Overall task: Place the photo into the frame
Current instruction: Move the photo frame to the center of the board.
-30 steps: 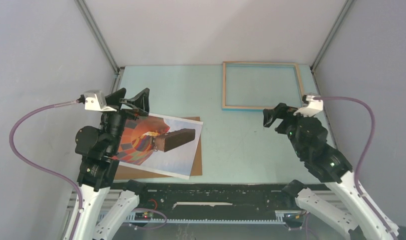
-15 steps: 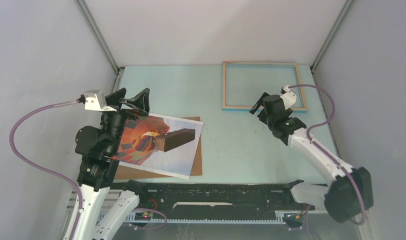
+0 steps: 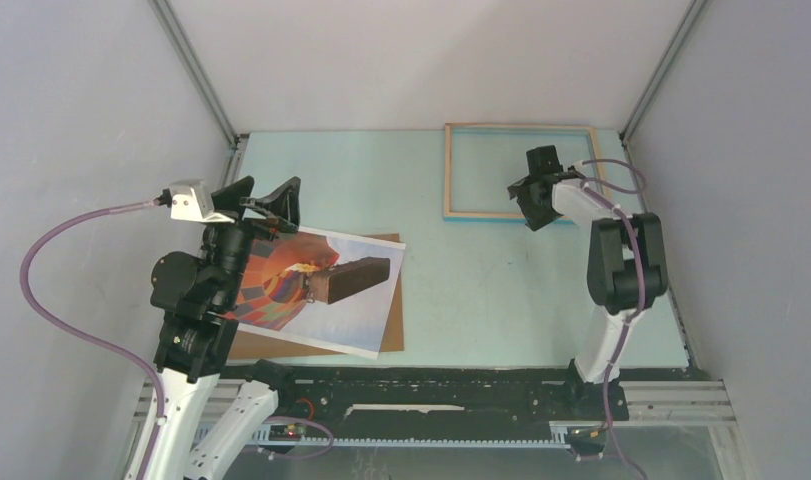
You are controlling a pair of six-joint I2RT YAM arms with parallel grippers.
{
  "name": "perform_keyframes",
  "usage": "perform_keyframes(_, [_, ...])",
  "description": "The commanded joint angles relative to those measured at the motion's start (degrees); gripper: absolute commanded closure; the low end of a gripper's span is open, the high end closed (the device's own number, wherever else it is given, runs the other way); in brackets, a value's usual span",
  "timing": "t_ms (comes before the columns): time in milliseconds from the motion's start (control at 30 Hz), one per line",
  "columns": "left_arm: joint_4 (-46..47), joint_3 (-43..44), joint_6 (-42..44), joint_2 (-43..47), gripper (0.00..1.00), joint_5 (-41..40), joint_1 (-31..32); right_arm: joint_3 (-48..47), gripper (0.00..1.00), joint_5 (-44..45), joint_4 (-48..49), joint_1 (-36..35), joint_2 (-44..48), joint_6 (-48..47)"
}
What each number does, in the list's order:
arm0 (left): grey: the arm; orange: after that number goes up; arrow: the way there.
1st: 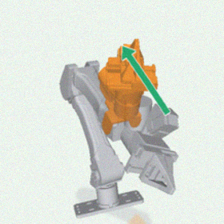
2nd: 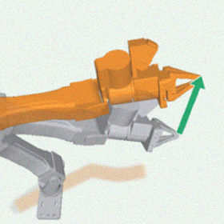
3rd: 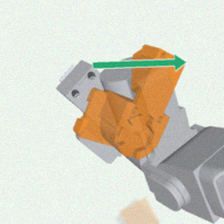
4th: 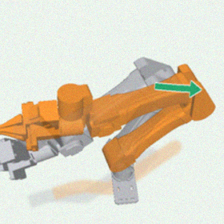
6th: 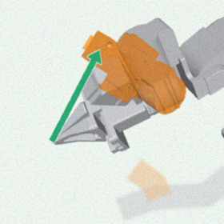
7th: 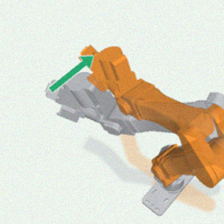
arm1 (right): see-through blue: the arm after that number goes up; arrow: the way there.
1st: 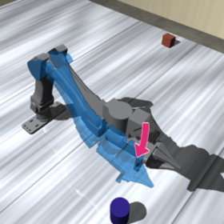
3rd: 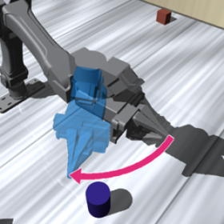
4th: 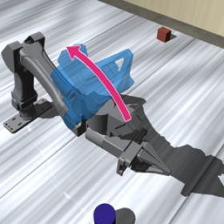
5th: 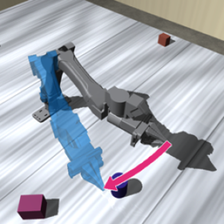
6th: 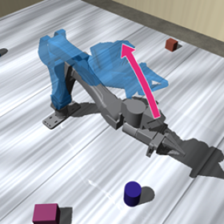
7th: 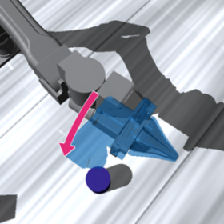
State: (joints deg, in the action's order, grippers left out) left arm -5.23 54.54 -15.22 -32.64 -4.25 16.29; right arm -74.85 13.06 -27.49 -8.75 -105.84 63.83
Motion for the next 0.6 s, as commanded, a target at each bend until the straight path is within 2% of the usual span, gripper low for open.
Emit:
perform_keyframes(0, [0.3, 0.1, -0.7, -0.4, 0.0, 0.5, 0.4, -7.1, 0.22, -4.8, -7.4, 3.1, -7.4, 4.7])
perform_keyframes(200, [0.0, 0.4, -0.8, -0.5, 0.0, 0.8, 0.5, -12.5, 0.31, -4.8, -12.5, 4.7, -13.1, 6.3])
perform_keyframes(300, [0.0, 0.4, -0.6, -0.2, 0.0, 0.4, 0.6, -15.2, 0.47, -4.5, -15.7, 5.1, -14.7, 6.6])
perform_keyframes(500, [-0.3, 0.4, -0.5, 0.4, 0.0, 0.0, 0.7, -14.2, 0.56, -2.9, -17.2, 5.0, -13.6, 8.5])
perform_keyframes(567, [-0.3, 0.3, -0.5, 0.2, 0.0, -0.4, 0.8, -14.0, 0.62, -2.6, -17.7, 5.2, -13.4, 8.9])
